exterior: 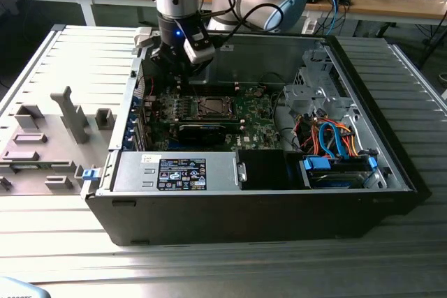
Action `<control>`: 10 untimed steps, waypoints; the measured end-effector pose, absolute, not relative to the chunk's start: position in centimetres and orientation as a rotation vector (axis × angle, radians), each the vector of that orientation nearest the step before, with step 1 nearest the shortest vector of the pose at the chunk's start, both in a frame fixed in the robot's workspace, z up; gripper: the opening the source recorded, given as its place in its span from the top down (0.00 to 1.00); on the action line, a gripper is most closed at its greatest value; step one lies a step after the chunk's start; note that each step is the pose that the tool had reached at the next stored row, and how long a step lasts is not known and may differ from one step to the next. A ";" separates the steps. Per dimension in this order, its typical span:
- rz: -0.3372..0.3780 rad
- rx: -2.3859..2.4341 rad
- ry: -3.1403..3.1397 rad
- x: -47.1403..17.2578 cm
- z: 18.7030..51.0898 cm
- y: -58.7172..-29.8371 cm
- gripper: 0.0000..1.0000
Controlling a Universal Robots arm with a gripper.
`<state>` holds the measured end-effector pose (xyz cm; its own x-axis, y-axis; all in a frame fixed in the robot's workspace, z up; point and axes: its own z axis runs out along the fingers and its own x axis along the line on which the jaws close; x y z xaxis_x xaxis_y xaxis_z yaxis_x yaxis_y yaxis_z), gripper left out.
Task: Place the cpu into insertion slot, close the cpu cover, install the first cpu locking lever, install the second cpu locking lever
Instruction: 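Install the first cpu locking lever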
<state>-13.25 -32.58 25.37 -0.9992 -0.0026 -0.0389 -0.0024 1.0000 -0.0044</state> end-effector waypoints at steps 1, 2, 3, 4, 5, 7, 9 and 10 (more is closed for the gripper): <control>-0.007 -0.004 3.103 -13.3 25.4 -32.6 0.89; -0.007 -0.004 3.103 -13.4 25.4 -32.6 0.89; -0.007 -0.004 3.103 -13.4 25.4 -32.6 0.89; -0.007 -0.004 3.103 -13.4 25.4 -32.6 0.89; -0.007 -0.004 3.103 -13.4 25.4 -32.6 0.89; -0.007 -0.004 3.103 -13.5 25.4 -32.6 0.89; -0.007 -0.004 3.103 -13.5 25.4 -32.5 0.89; -0.007 -0.004 3.103 -13.5 25.4 -32.5 0.89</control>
<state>-13.49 -32.54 25.36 -0.9992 -0.0026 -0.0389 -0.0024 1.0000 -0.0044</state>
